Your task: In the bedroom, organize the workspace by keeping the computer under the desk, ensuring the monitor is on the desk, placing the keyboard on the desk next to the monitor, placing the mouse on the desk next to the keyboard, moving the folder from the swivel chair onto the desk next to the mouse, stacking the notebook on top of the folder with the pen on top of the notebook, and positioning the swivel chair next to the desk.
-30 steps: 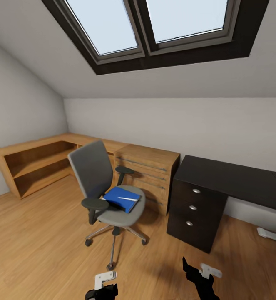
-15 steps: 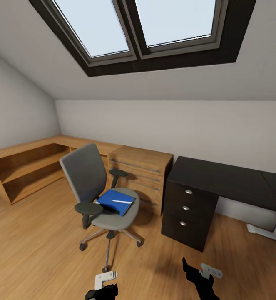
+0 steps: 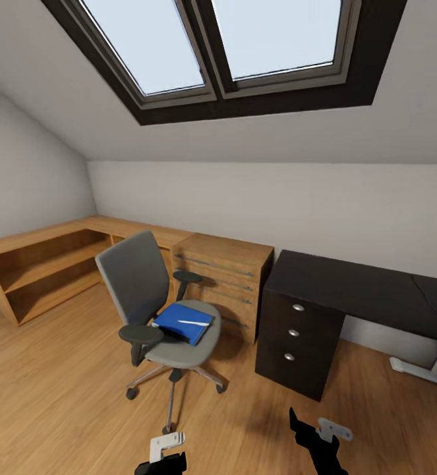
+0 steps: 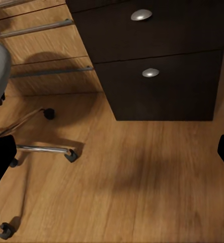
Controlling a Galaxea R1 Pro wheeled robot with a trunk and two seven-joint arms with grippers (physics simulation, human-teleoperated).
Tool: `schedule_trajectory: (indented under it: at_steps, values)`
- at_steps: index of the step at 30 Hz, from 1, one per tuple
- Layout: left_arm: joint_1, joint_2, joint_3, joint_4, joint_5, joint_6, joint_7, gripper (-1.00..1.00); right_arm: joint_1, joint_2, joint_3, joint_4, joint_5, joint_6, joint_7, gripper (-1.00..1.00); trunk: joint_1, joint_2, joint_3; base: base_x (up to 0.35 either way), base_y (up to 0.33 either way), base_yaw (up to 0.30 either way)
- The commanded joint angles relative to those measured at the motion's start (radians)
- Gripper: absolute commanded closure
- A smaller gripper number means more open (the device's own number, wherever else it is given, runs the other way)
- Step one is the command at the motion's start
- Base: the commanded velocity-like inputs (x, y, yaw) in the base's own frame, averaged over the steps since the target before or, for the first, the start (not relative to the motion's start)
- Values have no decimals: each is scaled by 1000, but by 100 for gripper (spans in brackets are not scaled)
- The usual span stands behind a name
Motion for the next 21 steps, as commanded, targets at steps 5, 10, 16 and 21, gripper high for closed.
schedule_trajectory:
  at_steps: [5, 10, 16, 21]
  values:
    - [-1, 1, -5, -1, 6, 1, 8, -100, -1, 1, -8, 2, 1, -4, 12, -100, -19, 35, 15, 0, 0, 0]
    - [-1, 1, -5, 0, 7, 1, 8, -100, -1, 1, -8, 3, 47, -3, 10, -100, -38, 70, 30, 0, 0, 0]
    - [-1, 1, -5, 0, 7, 1, 8, -100, -1, 2, -8, 3, 53, -2, 9, -100, -61, 112, 49, 0, 0, 0]
    - [-1, 1, -3, 0, 6, 1, 7, -100, -1, 3, -8, 3, 54, -3, 9, -100, -65, 119, 52, 0, 0, 0]
